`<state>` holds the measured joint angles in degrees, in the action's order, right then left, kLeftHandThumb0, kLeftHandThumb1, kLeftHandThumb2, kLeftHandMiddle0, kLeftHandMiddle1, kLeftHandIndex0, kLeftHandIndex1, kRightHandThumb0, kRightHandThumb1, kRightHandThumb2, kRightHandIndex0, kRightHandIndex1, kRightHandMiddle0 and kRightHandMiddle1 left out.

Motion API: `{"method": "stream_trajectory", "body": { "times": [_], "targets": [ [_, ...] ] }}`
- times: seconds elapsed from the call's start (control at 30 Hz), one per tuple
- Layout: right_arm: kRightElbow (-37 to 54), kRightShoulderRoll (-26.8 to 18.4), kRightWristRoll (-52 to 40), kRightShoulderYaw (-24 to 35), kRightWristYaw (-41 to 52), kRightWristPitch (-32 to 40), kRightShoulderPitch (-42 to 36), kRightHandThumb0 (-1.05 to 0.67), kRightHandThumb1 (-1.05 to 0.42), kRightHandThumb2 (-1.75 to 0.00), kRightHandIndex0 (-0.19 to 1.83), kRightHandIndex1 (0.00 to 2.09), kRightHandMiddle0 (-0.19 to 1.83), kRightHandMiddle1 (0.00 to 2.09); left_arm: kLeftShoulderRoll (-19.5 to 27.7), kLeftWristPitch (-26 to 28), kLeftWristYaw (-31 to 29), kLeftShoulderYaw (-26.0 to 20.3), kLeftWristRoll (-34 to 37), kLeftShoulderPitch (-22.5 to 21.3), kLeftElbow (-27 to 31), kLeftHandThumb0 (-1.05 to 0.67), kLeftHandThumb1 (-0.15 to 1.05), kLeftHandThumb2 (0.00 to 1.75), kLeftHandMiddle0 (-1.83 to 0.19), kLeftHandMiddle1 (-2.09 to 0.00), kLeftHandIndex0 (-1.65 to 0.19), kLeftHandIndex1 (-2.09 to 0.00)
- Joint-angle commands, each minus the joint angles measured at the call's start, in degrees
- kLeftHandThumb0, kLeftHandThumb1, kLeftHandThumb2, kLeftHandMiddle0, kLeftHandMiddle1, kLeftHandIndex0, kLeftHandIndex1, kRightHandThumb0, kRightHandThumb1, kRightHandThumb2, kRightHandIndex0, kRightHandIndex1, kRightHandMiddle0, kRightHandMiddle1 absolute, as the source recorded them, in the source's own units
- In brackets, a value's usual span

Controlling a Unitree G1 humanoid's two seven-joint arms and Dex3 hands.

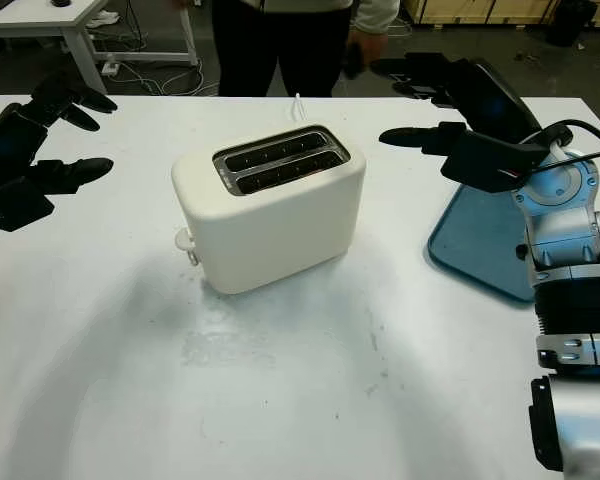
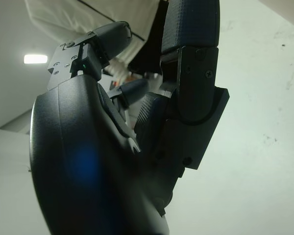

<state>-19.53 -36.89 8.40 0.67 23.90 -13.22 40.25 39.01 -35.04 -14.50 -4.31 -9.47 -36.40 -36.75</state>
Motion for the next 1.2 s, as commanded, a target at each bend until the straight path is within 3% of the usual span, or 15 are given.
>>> {"method": "stream_trajectory", "body": {
  "times": [0.0, 0.7, 1.17],
  "targets": [
    [1.06, 0.55, -0.48, 0.25, -0.02, 0.96, -0.48, -0.51, -0.88, 0.00, 0.56, 0.00, 0.51, 0.00, 0.34, -0.54, 0.68, 0.01, -0.43, -0.01, -0.15, -1.05, 0.92, 0.43, 0.00, -1.53, 0.00, -1.31],
    [1.31, 1.36, -2.48, 0.70, 1.03, 2.34, -0.76, -0.39, -0.86, 0.00, 0.50, 0.00, 0.48, 0.00, 0.46, 0.46, 0.21, -0.09, -0.13, 0.38, 0.56, -1.05, 0.92, 0.41, 0.00, -1.52, 0.00, -1.32],
    [3.34, 1.21, -2.24, 0.78, 1.10, 4.61, -1.19, -0.41, -0.86, 0.00, 0.51, 0.00, 0.48, 0.00, 0.06, -0.05, 0.21, -0.11, 0.24, 0.22, 0.17, -1.05, 0.92, 0.42, 0.00, -1.52, 0.00, -1.31]
  ]
}}
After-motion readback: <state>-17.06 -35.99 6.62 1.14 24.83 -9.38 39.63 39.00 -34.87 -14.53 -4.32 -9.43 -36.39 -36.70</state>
